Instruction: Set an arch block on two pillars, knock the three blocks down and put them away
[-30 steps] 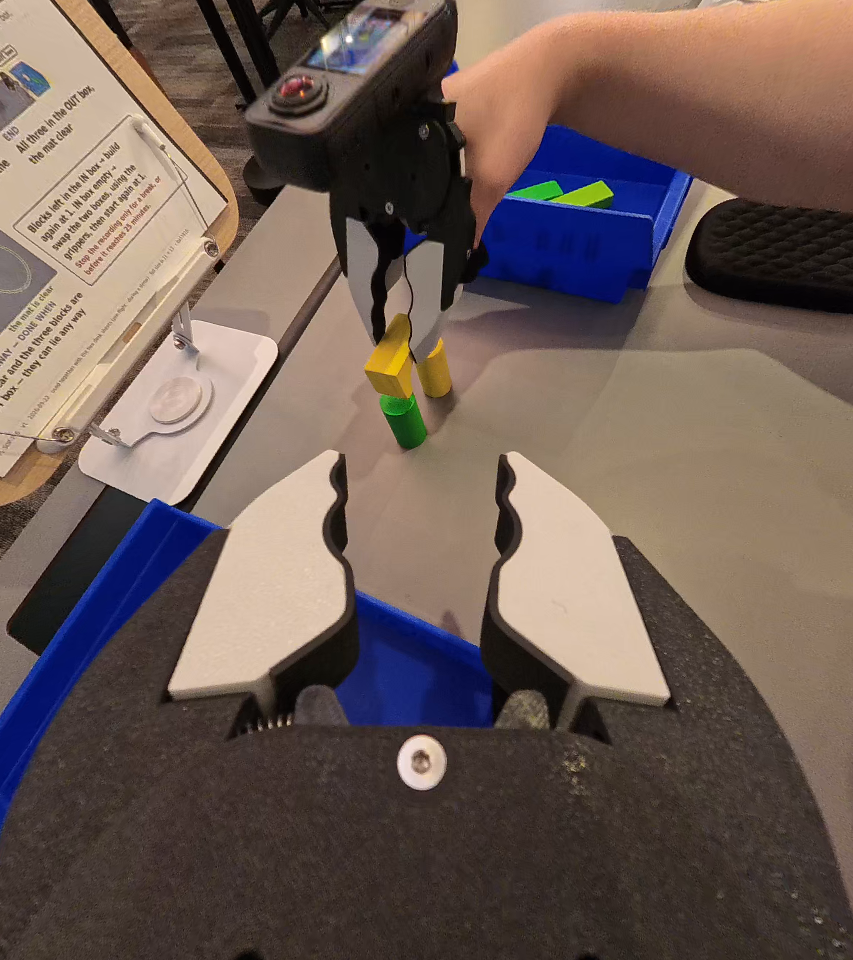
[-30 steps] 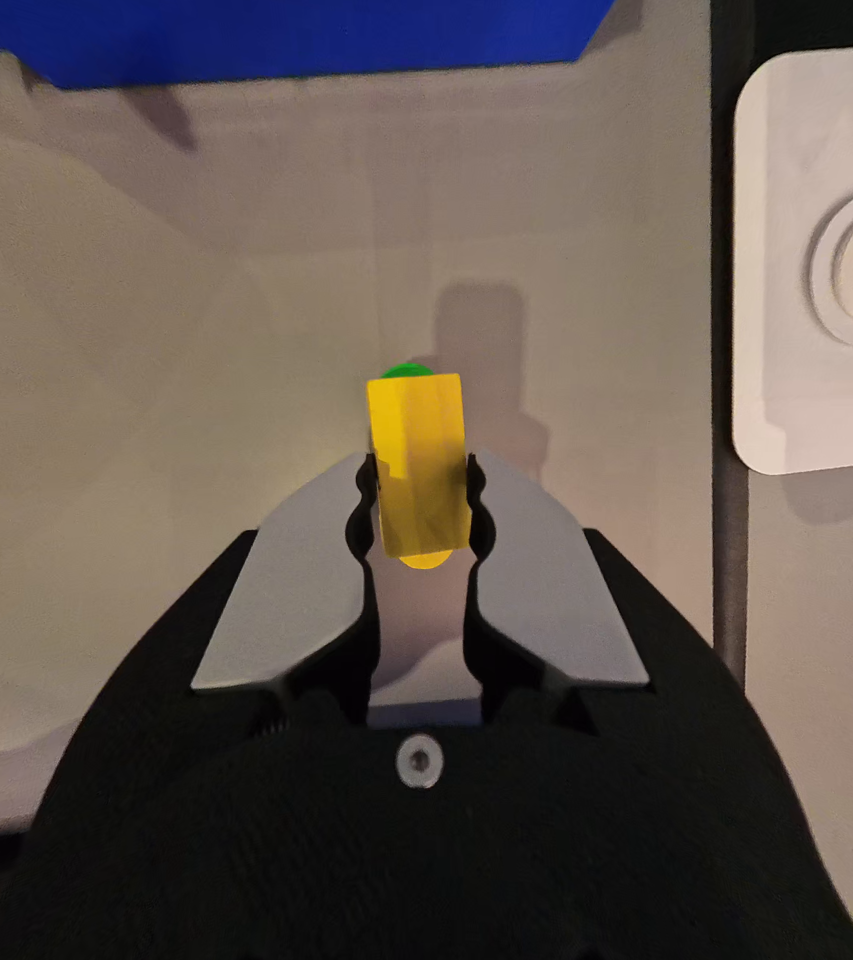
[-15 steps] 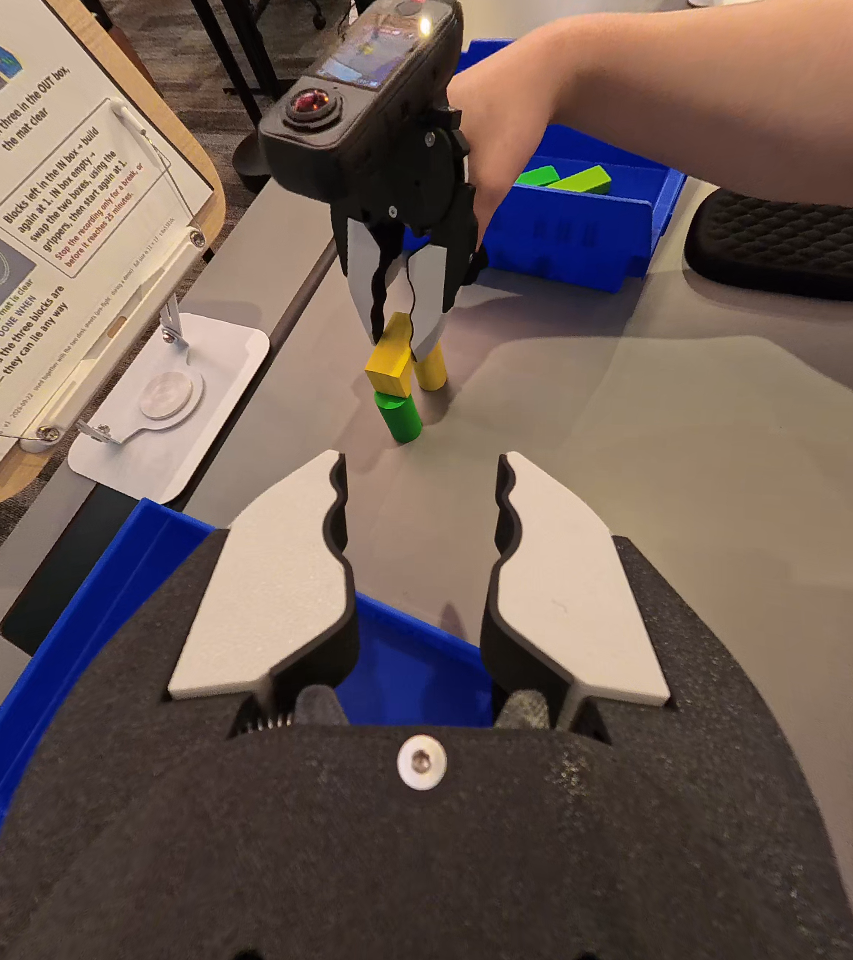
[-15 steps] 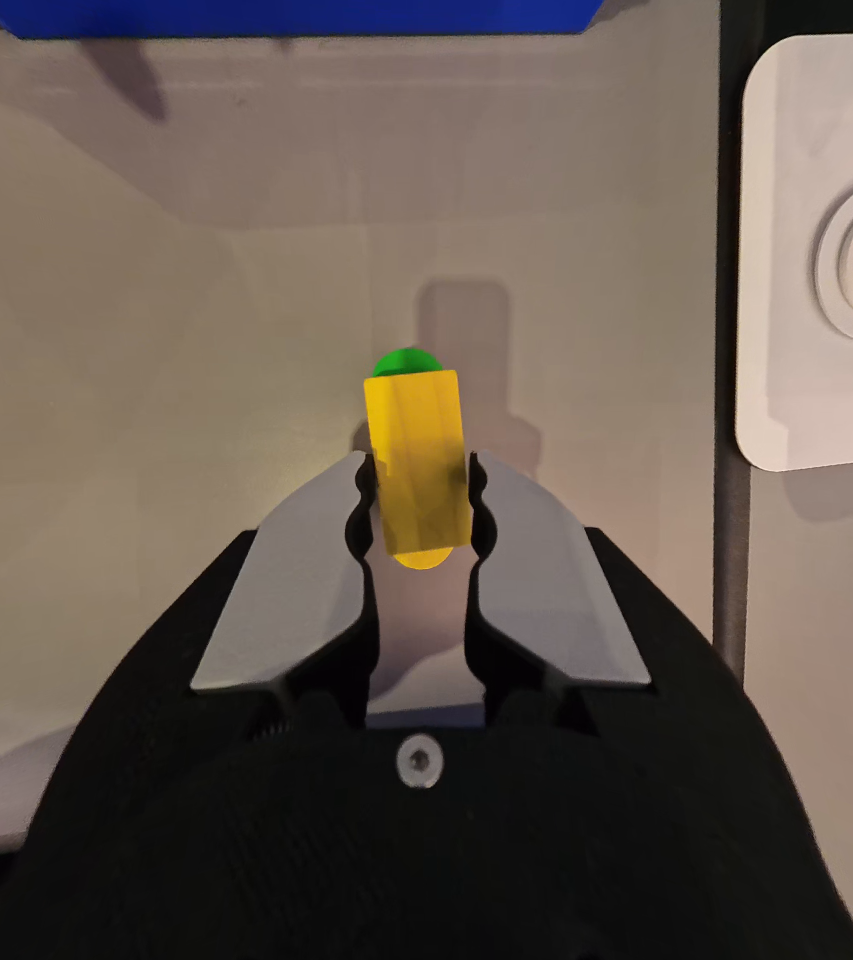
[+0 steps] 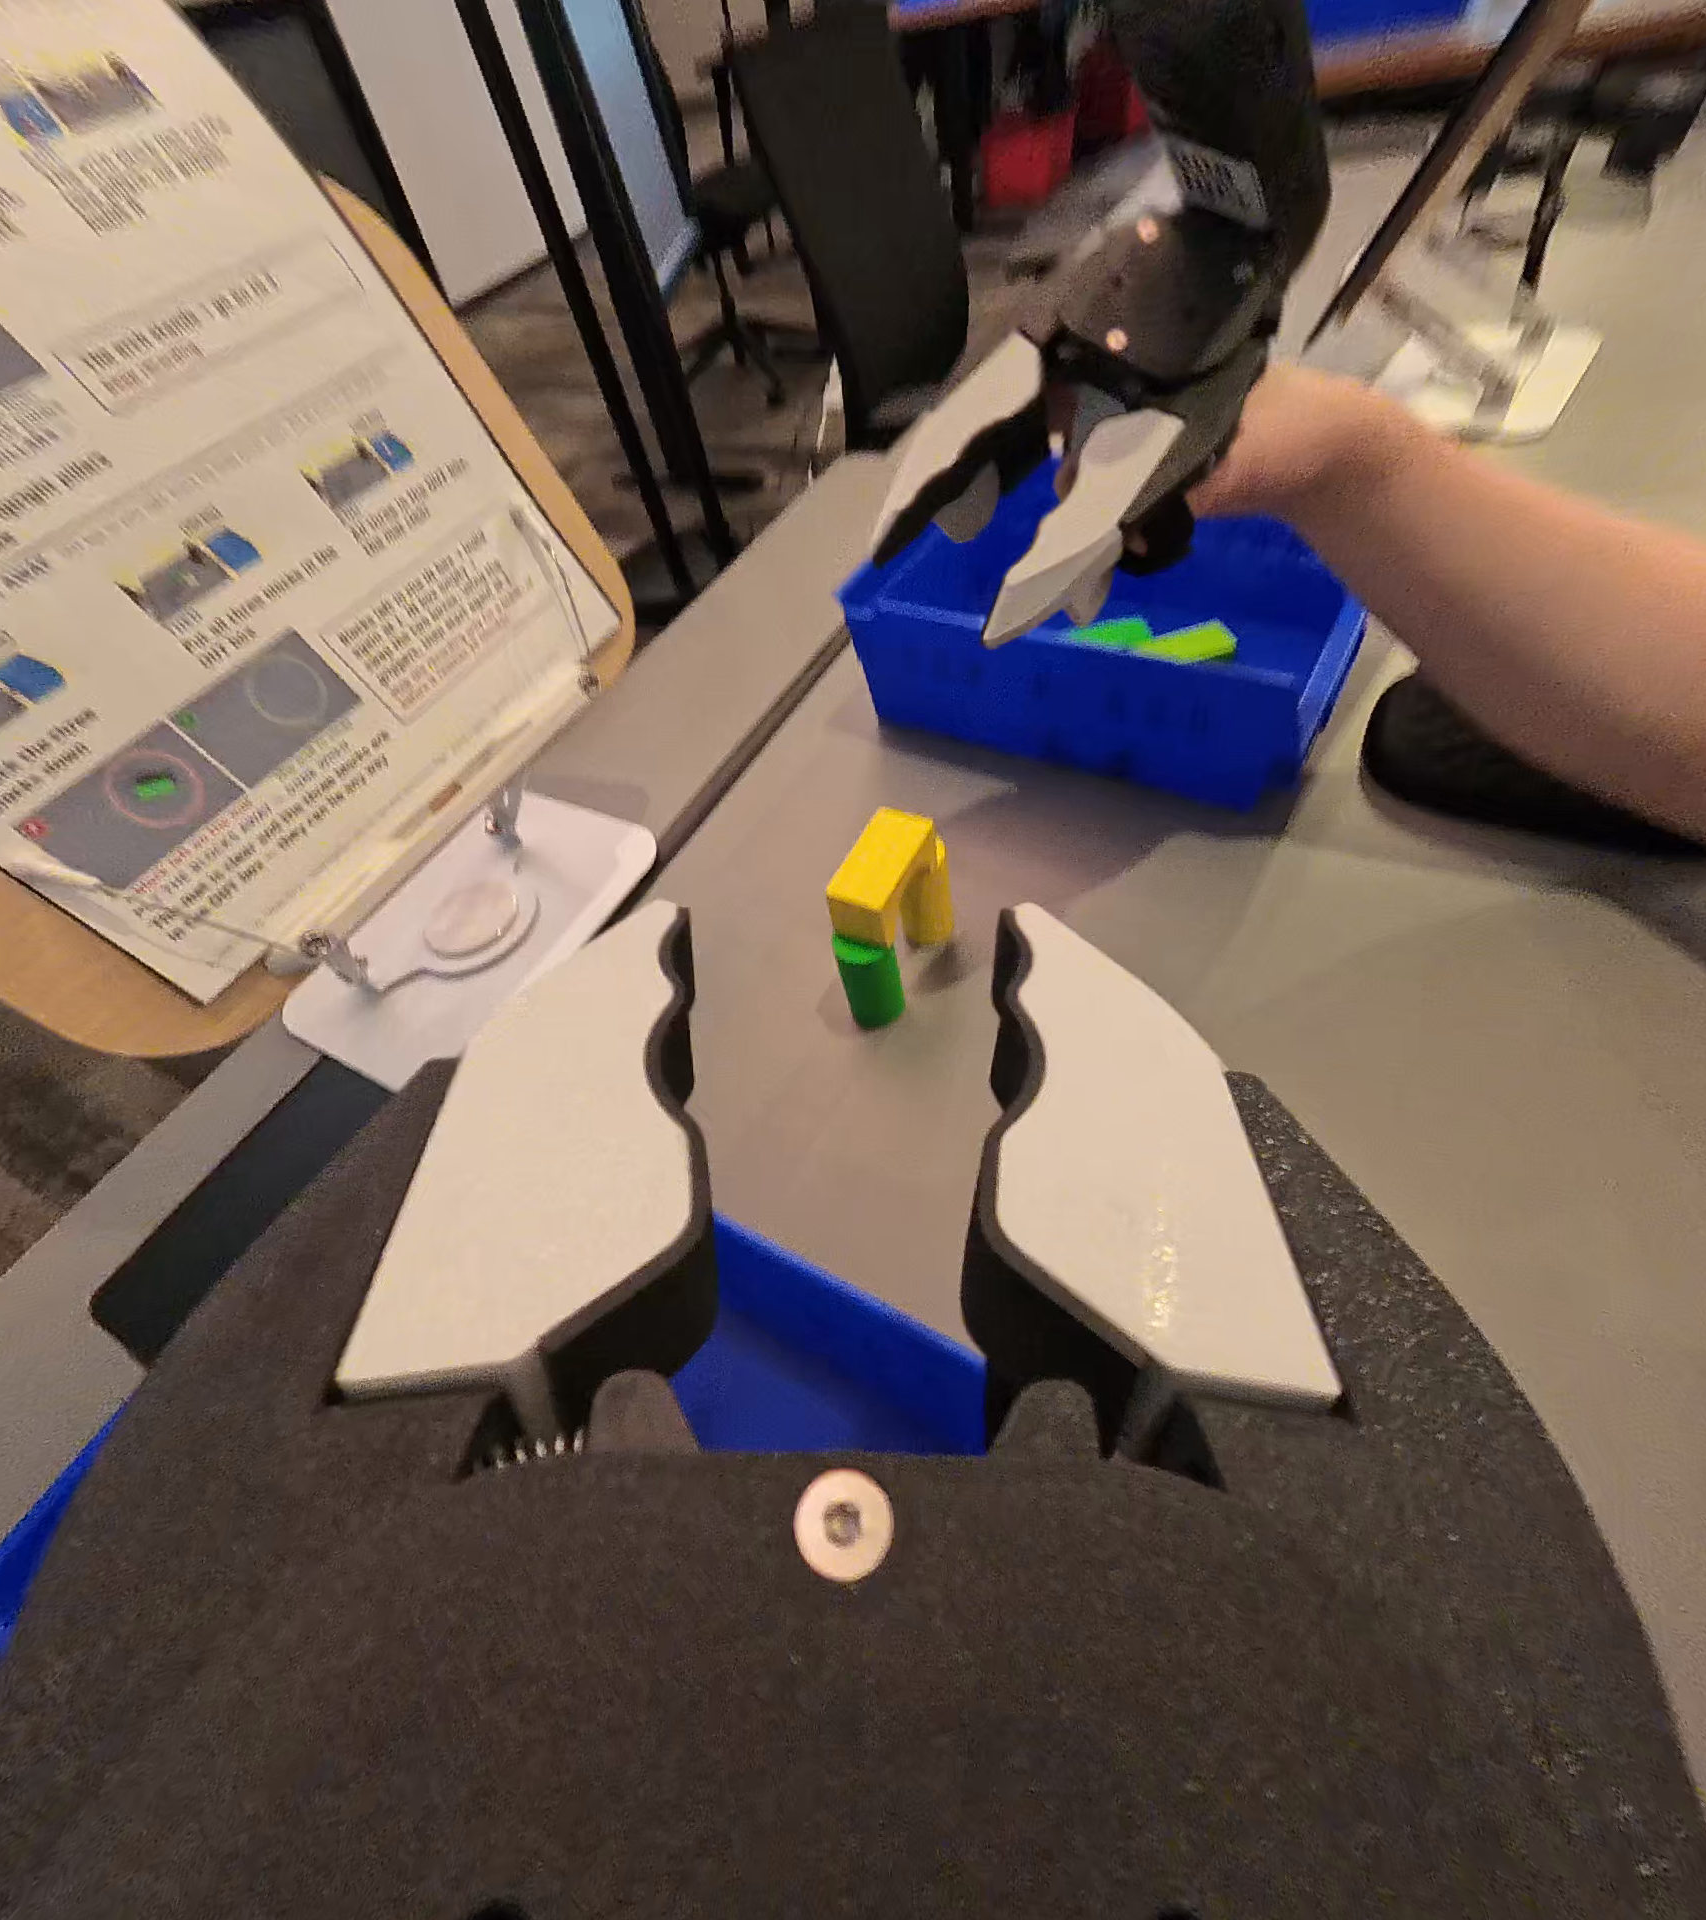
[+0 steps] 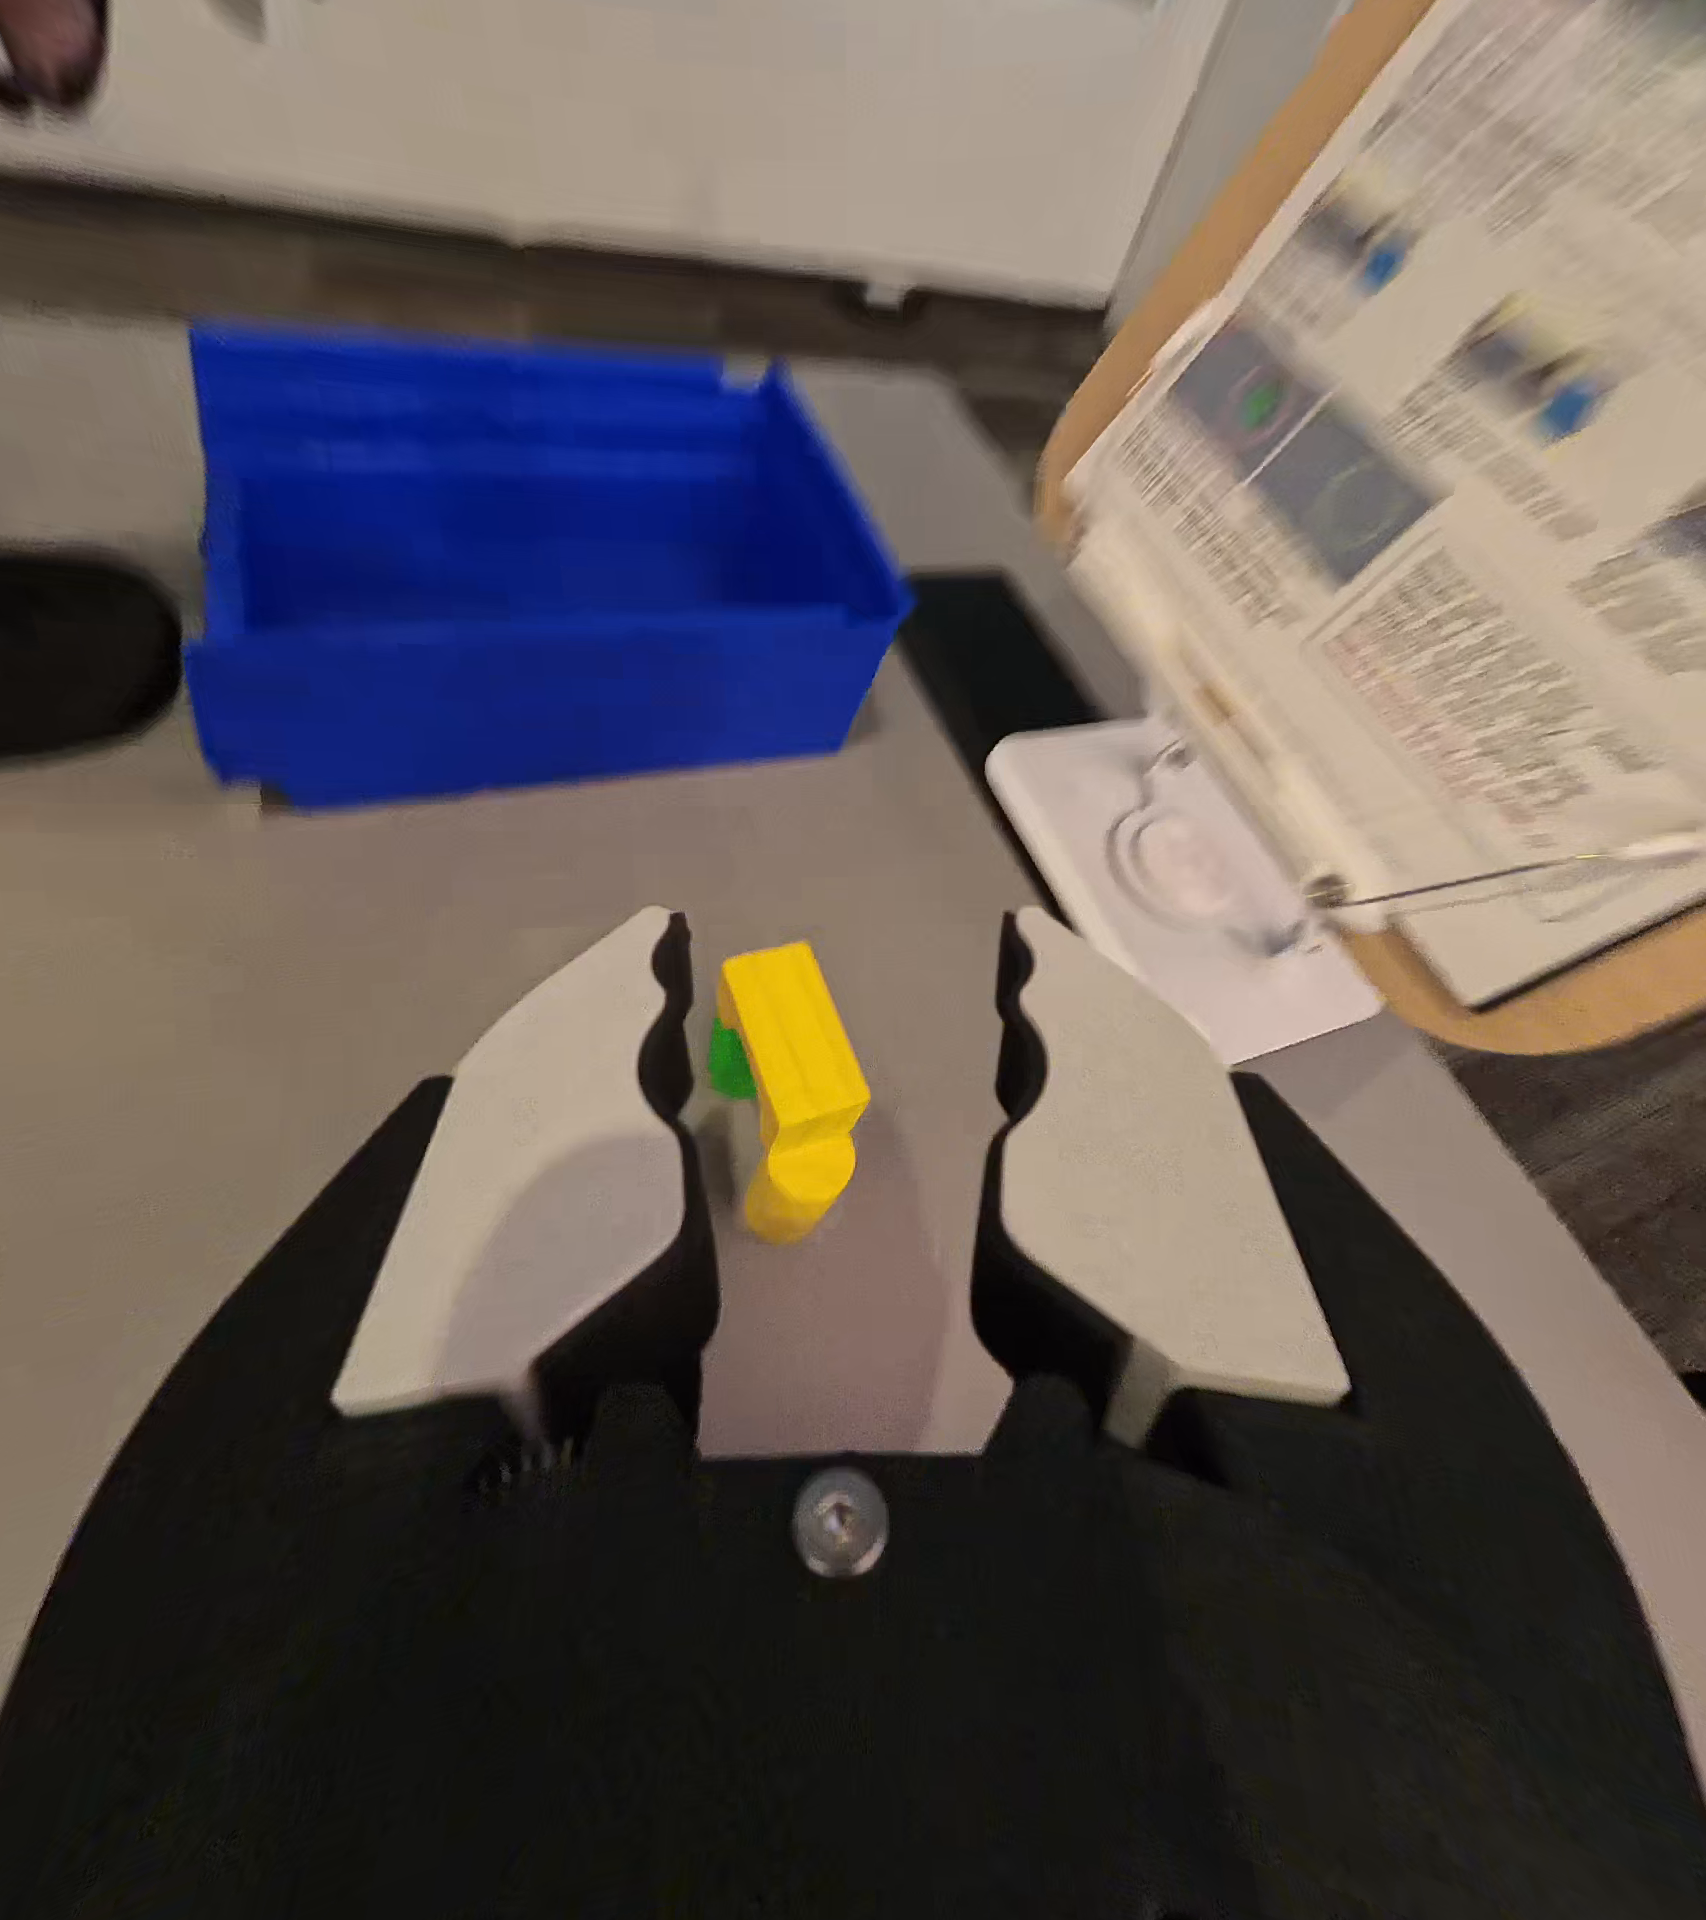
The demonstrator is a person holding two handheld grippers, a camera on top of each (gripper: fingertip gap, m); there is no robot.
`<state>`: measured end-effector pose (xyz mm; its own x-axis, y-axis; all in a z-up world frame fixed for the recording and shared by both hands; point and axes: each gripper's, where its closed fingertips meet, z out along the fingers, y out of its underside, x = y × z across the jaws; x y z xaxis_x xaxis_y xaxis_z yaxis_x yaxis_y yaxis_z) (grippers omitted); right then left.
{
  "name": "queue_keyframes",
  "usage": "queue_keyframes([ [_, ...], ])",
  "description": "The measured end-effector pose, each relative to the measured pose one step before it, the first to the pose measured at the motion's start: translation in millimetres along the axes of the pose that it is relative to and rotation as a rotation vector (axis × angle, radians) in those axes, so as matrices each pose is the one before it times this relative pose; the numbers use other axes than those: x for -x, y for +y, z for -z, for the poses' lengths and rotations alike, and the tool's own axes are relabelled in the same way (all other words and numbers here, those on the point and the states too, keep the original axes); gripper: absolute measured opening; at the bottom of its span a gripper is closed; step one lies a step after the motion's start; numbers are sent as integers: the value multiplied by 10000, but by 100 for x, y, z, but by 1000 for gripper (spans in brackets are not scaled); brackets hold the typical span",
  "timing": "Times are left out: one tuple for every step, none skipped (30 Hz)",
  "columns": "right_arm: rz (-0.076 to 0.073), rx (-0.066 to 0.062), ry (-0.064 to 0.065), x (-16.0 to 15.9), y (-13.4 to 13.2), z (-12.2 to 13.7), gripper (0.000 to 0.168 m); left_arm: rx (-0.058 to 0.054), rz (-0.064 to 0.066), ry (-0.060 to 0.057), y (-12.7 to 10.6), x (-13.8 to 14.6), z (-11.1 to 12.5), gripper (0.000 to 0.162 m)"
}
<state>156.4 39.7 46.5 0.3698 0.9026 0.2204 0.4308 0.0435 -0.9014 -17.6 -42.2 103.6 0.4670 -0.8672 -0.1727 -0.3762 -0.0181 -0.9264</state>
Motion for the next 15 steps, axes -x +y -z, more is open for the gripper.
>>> queue_keyframes([
  [-144, -666, 504, -459, -986, 1353, 60, -467, 140, -1, -693, 164, 617, 56],
  [-60, -573, 425, -397, -942, 1264, 62, -449, 114, -38, -659, 178, 594, 58],
  [19, -505, 341, -356, -905, 1174, 66, -391, 79, -59, -578, 178, 557, 60],
  [26, -462, 376, -490, -940, 1011, 70, -354, 58, -74, -505, 158, 499, 60],
  [-25, -342, 389, -617, -852, 871, 72, -329, 46, -128, -437, 204, 436, 60],
  [-122, -264, 381, -691, -709, 732, 72, -308, -13, -124, -340, 159, 387, 62],
  [-185, -209, 303, -628, -531, 650, 72, -365, -28, -195, -367, 199, 322, 63],
  [-231, -220, 268, -578, -343, 597, 72, -409, -79, -190, -452, 153, 258, 63],
  [-226, -261, 225, -528, -181, 581, 72, -406, -74, -197, -508, 137, 195, 63],
  [-176, -282, 222, -604, -69, 522, 72, -409, -35, -243, -525, 217, 147, 63],
  [-193, -218, 262, -784, 48, 411, 71, -394, -18, -211, -500, 172, 111, 63],
  [-288, -87, 184, -793, 214, 296, 71, -336, 0, -176, -396, 142, 73, 64],
  [-399, -17, 24, -629, 283, 172, 71, -261, 57, -193, -310, 215, 35, 64],
  [-500, -6, -28, -552, 236, 127, 71, -174, 90, -137, -197, 170, -9, 64],
  [-565, -12, -33, -505, 138, 114, 71, -105, 122, -75, -82, 105, -69, 65],
])
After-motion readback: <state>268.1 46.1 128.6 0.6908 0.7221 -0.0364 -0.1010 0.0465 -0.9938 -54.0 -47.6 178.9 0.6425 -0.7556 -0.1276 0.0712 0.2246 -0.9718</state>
